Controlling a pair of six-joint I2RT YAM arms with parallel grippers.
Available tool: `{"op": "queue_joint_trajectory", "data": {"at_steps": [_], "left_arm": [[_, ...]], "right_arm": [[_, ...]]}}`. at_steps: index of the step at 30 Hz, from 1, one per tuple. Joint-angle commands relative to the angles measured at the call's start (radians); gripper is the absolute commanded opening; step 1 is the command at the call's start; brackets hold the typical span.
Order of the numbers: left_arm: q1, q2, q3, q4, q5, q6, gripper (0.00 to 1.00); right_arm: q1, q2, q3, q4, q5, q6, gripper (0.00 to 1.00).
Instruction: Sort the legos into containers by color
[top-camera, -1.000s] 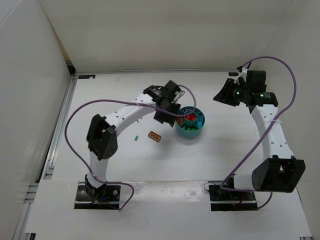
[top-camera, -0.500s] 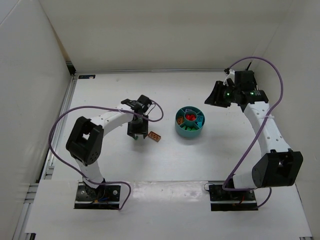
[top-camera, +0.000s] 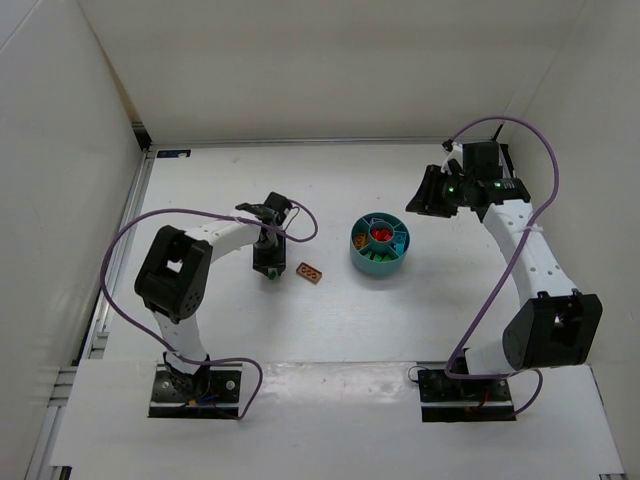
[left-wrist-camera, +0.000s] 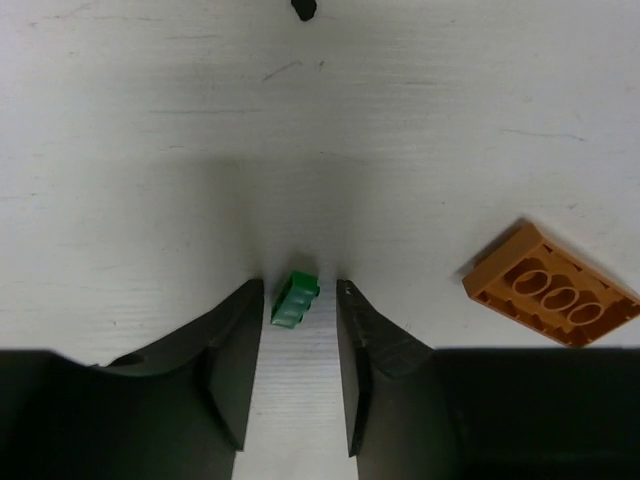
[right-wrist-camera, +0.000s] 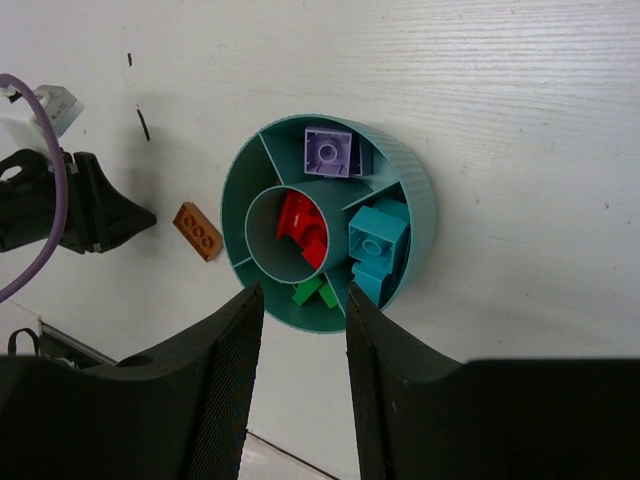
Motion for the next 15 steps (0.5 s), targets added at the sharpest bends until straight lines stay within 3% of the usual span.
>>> {"op": "queue_joint_trajectory", "data": {"at_steps": [1, 7, 12, 15], "left_arm": [[0.004, 0.003, -0.013, 0.031, 0.025, 0.018, 0.45], [0.004, -0.027, -0.059, 0.030, 0.019, 0.012, 0.40], [0.004, -0.017, -0.063, 0.028, 0.021, 0.008, 0.22], [-0.002, -0.014, -0.028, 0.019, 0.032, 0.014, 0.17]], "right_arm": [[-0.002, -0.004, 0.036, -0.011, 0.001, -0.015, 0.42], [-0.008, -0.003, 0.038, -0.010, 0.004, -0.012, 0.42], [-0.002, -0.003, 0.038, -0.007, 0.002, -0.009, 0.42], [-0.002, -0.004, 0.038, -0.007, 0.002, -0.011, 0.42]]}}
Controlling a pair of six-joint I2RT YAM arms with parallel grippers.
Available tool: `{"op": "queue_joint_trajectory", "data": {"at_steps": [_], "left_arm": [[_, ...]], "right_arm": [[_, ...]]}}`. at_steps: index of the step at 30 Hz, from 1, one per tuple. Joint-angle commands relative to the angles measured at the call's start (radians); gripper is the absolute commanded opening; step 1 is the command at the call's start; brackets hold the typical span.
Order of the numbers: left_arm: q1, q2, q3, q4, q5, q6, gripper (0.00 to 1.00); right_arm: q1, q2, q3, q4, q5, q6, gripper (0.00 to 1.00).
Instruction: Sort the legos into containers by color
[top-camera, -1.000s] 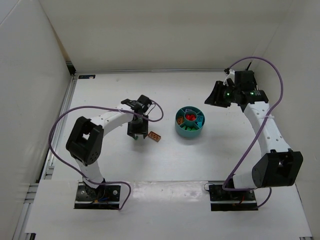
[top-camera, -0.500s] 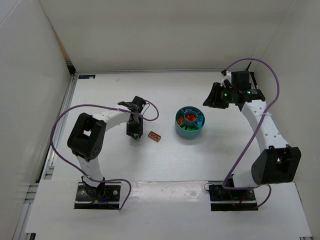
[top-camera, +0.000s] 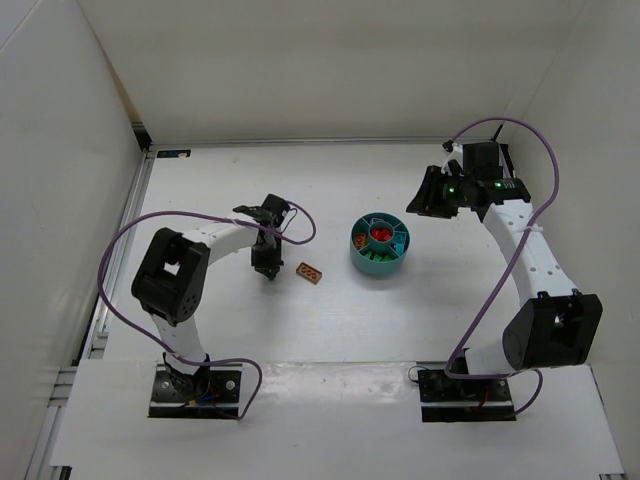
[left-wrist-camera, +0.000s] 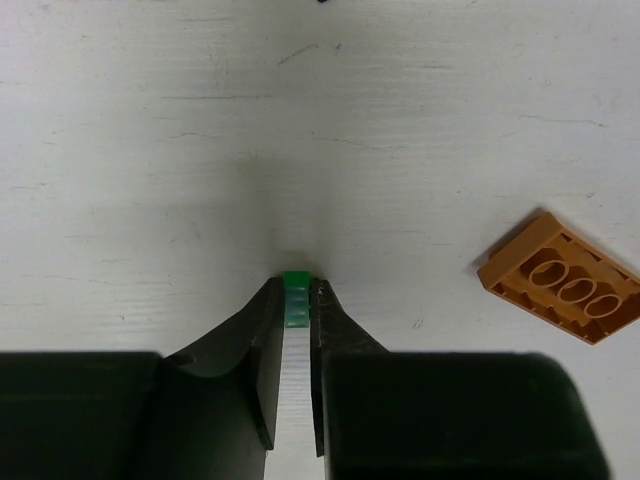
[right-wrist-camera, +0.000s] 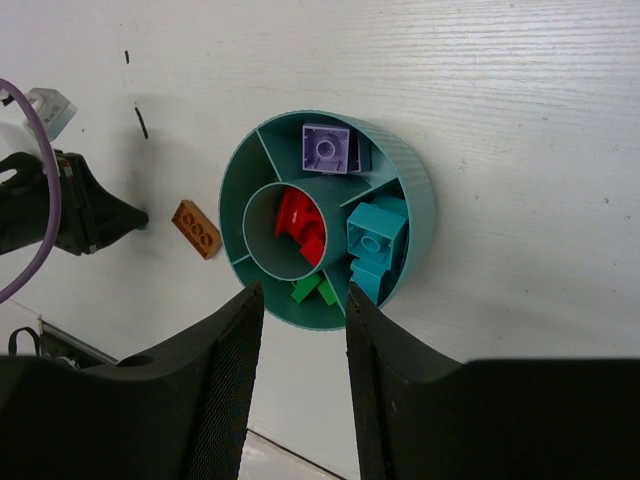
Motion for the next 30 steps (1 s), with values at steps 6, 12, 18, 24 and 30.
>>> {"op": "queue_joint_trajectory", "data": {"at_steps": [6, 12, 18, 24, 30], "left_arm": [[-0.091, -0.077, 0.168, -0.127, -0.017, 0.029, 0.17], [-0.273, -0.052, 0.396, -0.137, 0.021, 0.105, 0.20], [-0.412, 0.110, 0.734, -0.164, 0.038, 0.231, 0.20], [-0.439, 0.245, 0.933, -0.183, 0.058, 0.273, 0.21], [-0.439, 0.308, 0.979, -0.141, 0.096, 0.268, 0.24]], "right_arm": [[0.000, -0.041, 0.027, 0.007, 0.006, -0.003, 0.42], [-0.038, -0.110, -0.042, 0.032, -0.001, 0.007, 0.42], [-0.090, -0.177, -0.088, 0.036, -0.018, 0.009, 0.42], [-0.162, -0.219, -0.108, 0.043, -0.047, 0.015, 0.42], [-0.178, -0.230, -0.114, 0.049, -0.052, 0.014, 0.42]]}}
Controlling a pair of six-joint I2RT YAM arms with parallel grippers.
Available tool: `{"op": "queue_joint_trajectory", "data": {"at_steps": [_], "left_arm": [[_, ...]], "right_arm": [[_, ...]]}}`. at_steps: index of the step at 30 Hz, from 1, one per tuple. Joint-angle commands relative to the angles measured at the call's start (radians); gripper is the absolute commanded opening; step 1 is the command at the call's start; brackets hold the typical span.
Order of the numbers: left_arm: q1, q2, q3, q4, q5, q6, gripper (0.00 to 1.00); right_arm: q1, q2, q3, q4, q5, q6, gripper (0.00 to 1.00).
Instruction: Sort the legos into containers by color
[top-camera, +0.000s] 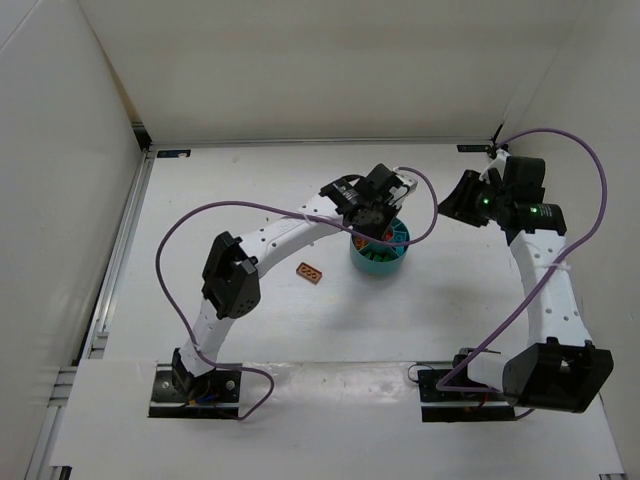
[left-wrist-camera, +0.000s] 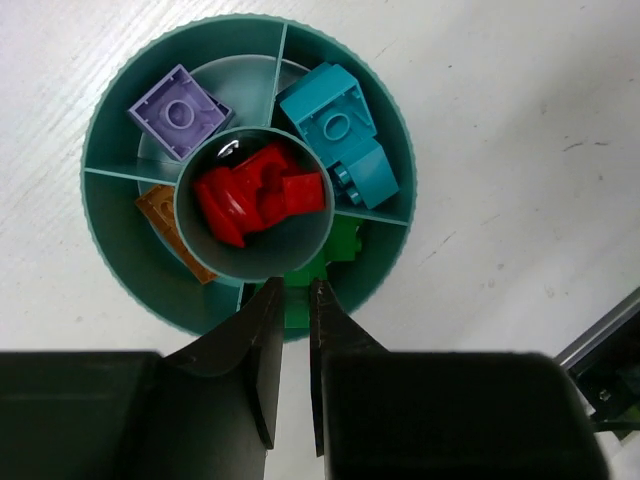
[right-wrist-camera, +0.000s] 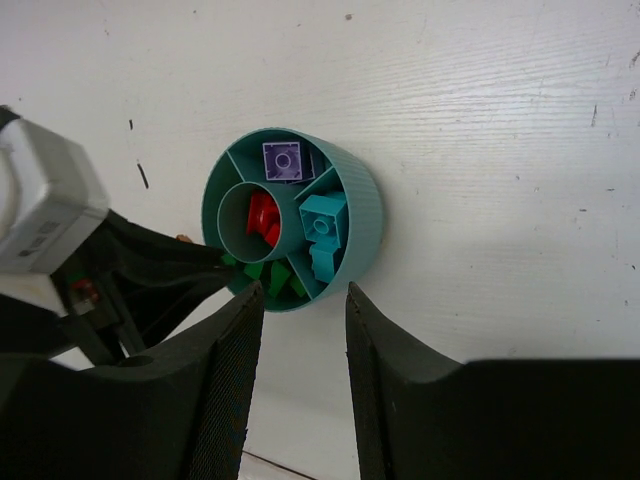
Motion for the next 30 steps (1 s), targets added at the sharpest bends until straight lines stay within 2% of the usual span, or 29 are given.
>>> {"op": "queue_joint_trajectory", "data": {"at_steps": [1, 7, 8, 9, 12, 22, 25, 26, 27, 28, 29, 30], "left_arm": [[0.004, -0.012, 0.054, 0.004, 0.032, 0.012, 0.24], [0.004, -0.022, 0.019, 0.002, 0.032, 0.001, 0.26], [0.004, -0.022, 0.016, 0.002, 0.032, 0.001, 0.30], [0.005, -0.022, 0.019, 0.001, 0.034, -0.005, 0.38], [0.004, -0.027, 0.019, -0.001, 0.047, -0.002, 0.55], [0.007, -0.080, 0.033, -0.009, 0.058, 0.006, 0.59], [0.030, -0.154, -0.030, -0.004, 0.034, -0.017, 0.59], [0.049, -0.212, -0.126, 0.000, 0.032, -0.042, 0.59], [0.080, -0.284, -0.171, 0.034, 0.029, -0.069, 0.59], [0.099, -0.324, -0.222, 0.051, 0.032, -0.086, 0.60], [0.158, -0.408, -0.386, 0.069, 0.031, -0.123, 0.68], [0.178, -0.495, -0.444, 0.103, 0.026, -0.160, 0.75]], "right_arm": [[-0.003, -0.014, -0.009, 0.032, -0.021, 0.002, 0.42], [0.003, 0.003, -0.009, 0.037, -0.021, -0.001, 0.42], [0.001, 0.008, -0.011, 0.038, -0.022, -0.002, 0.42], [0.003, 0.009, -0.009, 0.038, -0.024, -0.004, 0.42], [0.003, 0.014, -0.008, 0.041, -0.024, -0.002, 0.42], [0.012, 0.009, 0.003, 0.027, -0.022, -0.027, 0.42], [0.139, 0.011, 0.037, 0.001, 0.062, -0.097, 0.42], [0.171, 0.014, 0.057, -0.020, 0.085, -0.114, 0.42], [0.263, 0.017, 0.075, -0.023, 0.137, -0.162, 0.44], [0.293, 0.026, 0.084, -0.038, 0.177, -0.177, 0.44], [0.322, 0.035, 0.098, -0.046, 0.197, -0.186, 0.45], [0.404, 0.043, 0.107, -0.042, 0.226, -0.229, 0.46]]}}
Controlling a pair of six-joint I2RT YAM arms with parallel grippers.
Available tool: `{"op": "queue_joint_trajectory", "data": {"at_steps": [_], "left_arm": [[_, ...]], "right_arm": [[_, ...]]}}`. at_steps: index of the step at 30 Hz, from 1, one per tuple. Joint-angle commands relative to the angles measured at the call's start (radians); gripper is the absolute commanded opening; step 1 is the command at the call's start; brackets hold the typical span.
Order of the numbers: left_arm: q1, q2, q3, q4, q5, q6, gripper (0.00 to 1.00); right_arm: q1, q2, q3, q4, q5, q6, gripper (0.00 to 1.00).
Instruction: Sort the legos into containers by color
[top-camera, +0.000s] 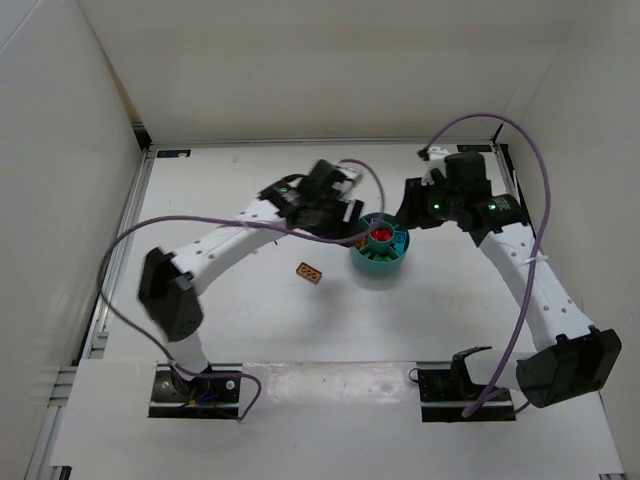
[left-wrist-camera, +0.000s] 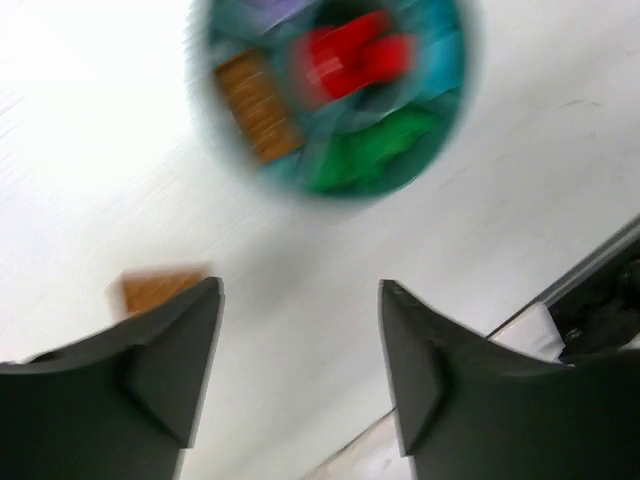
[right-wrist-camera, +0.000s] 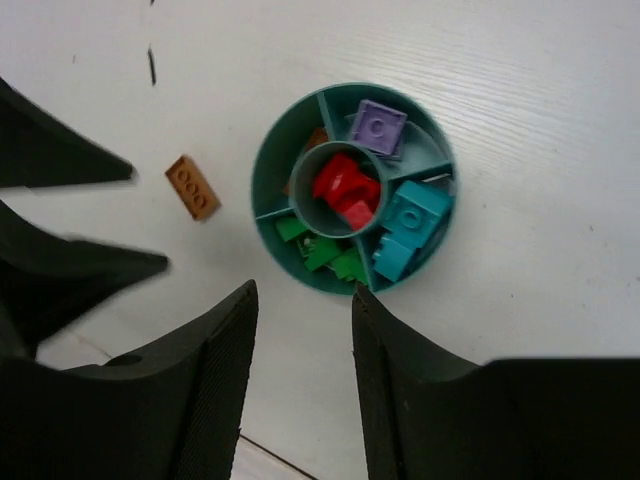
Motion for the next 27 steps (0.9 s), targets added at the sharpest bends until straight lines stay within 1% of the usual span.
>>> {"op": "queue_joint_trajectory", "data": {"at_steps": [1, 2, 3, 4, 5, 6, 7, 8, 9, 10, 11, 12, 13, 14, 16, 17, 19, 22, 23, 24, 27], "left_arm": [[0.122, -0.276, -0.186, 0.054, -0.040, -0.112, 0.80], [0.160, -0.389, -0.329, 0.051, -0.072, -0.159, 0.85], [0.171, -0.423, -0.367, 0.011, -0.115, -0.179, 1.00], [0.179, -0.456, -0.430, -0.012, -0.136, -0.192, 1.00], [0.199, -0.547, -0.455, -0.064, -0.217, -0.230, 1.00], [0.210, -0.580, -0.526, -0.090, -0.241, -0.274, 1.00], [0.214, -0.613, -0.551, -0.134, -0.261, -0.290, 1.00], [0.235, -0.720, -0.576, -0.167, -0.296, -0.323, 1.00], [0.240, -0.756, -0.644, -0.179, -0.308, -0.362, 1.00], [0.243, -0.791, -0.668, -0.208, -0.319, -0.391, 1.00], [0.263, -0.892, -0.691, -0.221, -0.327, -0.403, 1.00], [0.269, -0.919, -0.749, -0.230, -0.328, -0.455, 1.00], [0.277, -0.998, -0.768, -0.245, -0.330, -0.466, 1.00], [0.283, -1.020, -0.800, -0.253, -0.327, -0.483, 1.00], [0.282, -1.081, -0.835, -0.271, -0.315, -0.524, 1.00], [0.282, -1.095, -0.849, -0.275, -0.310, -0.529, 1.00], [0.282, -1.121, -0.861, -0.291, -0.305, -0.545, 1.00], [0.282, -1.134, -0.855, -0.336, -0.304, -0.551, 1.00], [0.282, -1.135, -0.854, -0.354, -0.308, -0.549, 1.00], [0.282, -1.132, -0.851, -0.357, -0.310, -0.551, 1.00], [0.282, -1.140, -0.855, -0.359, -0.311, -0.539, 1.00]], "right_arm": [[0.133, 0.025, 0.074, -0.017, 0.122, -0.127, 0.48], [0.159, 0.052, 0.079, -0.014, 0.116, -0.155, 0.48], [0.225, 0.065, 0.099, -0.014, 0.107, -0.163, 0.49], [0.244, 0.115, 0.103, -0.007, 0.081, -0.195, 0.49], [0.282, 0.140, 0.114, -0.008, 0.048, -0.201, 0.49], [0.299, 0.158, 0.122, -0.005, 0.029, -0.206, 0.50], [0.331, 0.194, 0.142, 0.001, 0.008, -0.219, 0.50], [0.363, 0.227, 0.146, 0.021, -0.046, -0.225, 0.50], [0.382, 0.246, 0.154, 0.038, -0.060, -0.238, 0.50], [0.441, 0.281, 0.157, 0.050, -0.075, -0.265, 0.52], [0.466, 0.319, 0.165, 0.068, -0.076, -0.293, 0.52], [0.485, 0.361, 0.171, 0.072, -0.074, -0.314, 0.52], [0.529, 0.387, 0.188, 0.072, -0.071, -0.325, 0.53], [0.538, 0.459, 0.209, 0.072, -0.074, -0.331, 0.55], [0.563, 0.505, 0.249, 0.082, -0.059, -0.331, 0.58], [0.569, 0.566, 0.258, 0.084, -0.051, -0.328, 0.58], [0.569, 0.602, 0.281, 0.110, -0.045, -0.322, 0.64], [0.578, 0.694, 0.321, 0.110, -0.028, -0.333, 0.64], [0.571, 0.709, 0.329, 0.112, 0.002, -0.339, 0.69], [0.595, 0.732, 0.338, 0.116, 0.032, -0.341, 0.74], [0.606, 0.775, 0.352, 0.130, 0.084, -0.338, 0.74]]}}
